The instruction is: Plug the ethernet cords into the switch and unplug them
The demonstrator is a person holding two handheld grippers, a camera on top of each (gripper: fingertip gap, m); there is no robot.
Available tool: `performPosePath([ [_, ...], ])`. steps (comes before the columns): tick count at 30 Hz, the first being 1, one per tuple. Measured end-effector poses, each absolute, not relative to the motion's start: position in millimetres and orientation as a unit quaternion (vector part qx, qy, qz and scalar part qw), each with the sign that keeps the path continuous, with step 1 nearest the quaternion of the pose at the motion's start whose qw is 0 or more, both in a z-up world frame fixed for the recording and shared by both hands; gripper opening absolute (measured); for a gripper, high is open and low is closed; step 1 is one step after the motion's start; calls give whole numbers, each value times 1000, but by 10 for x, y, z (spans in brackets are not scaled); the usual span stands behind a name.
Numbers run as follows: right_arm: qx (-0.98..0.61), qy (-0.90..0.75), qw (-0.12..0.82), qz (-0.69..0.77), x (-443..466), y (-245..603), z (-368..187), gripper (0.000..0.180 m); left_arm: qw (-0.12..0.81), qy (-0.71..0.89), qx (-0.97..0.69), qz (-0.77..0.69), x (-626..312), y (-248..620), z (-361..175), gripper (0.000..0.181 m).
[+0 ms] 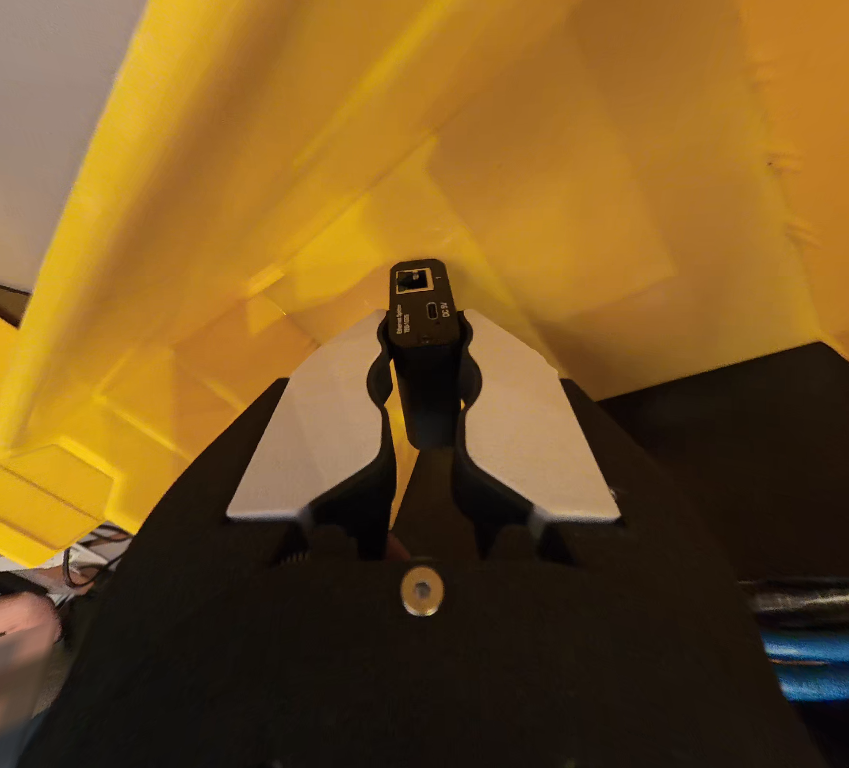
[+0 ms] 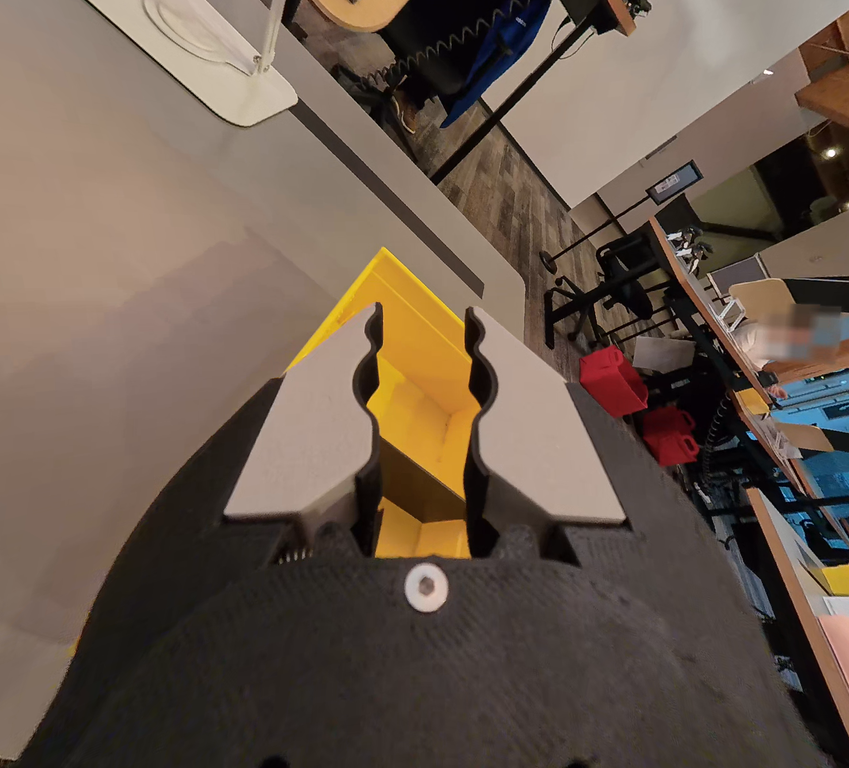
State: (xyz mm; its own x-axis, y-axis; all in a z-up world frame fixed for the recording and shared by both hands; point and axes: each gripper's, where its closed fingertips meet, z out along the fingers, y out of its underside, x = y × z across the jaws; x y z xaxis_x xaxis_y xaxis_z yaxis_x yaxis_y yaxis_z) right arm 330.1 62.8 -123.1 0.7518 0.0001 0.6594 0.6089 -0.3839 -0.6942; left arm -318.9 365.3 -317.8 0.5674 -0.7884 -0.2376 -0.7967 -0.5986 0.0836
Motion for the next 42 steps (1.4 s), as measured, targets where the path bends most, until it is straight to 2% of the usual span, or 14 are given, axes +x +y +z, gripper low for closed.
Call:
performPosePath([
  [5, -772, -214, 528, -282, 3115, 671, -1187, 34, 91, 459, -875, 123, -3121, 3750, -2901, 25],
  [9, -762, -240, 552, -239, 2766, 782, -1114, 33, 206, 502, -827, 146, -2864, 3743, -2384, 25],
  [16, -736, -309, 601, -44, 1569, 1103, -1041, 40, 429, 582, -664, 193, -1885, 3231, -1403, 24],
  [19, -725, -330, 604, 28, 1074, 1245, -1077, 44, 482, 606, -601, 200, -1436, 2903, -1235, 24],
  [22, -726, -330, 597, 89, 694, 1415, -1167, 56, 521, 619, -548, 212, -1063, 2641, -1154, 24],
  [29, -725, -301, 578, 223, 90, 1725, -1283, 72, 561, 650, -445, 255, -432, 2243, -1198, 24],
  [34, -725, -288, 567, 264, -75, 1839, -1340, 76, 554, 671, -412, 270, -147, 2069, -1354, 24],
  [38, -731, -278, 546, 300, -59, 1869, -1424, 71, 549, 673, -406, 285, -81, 2100, -1404, 24],
  [42, -718, -259, 537, 360, -73, 1806, -1372, 79, 549, 683, -391, 280, 30, 2032, -1420, 24],
])
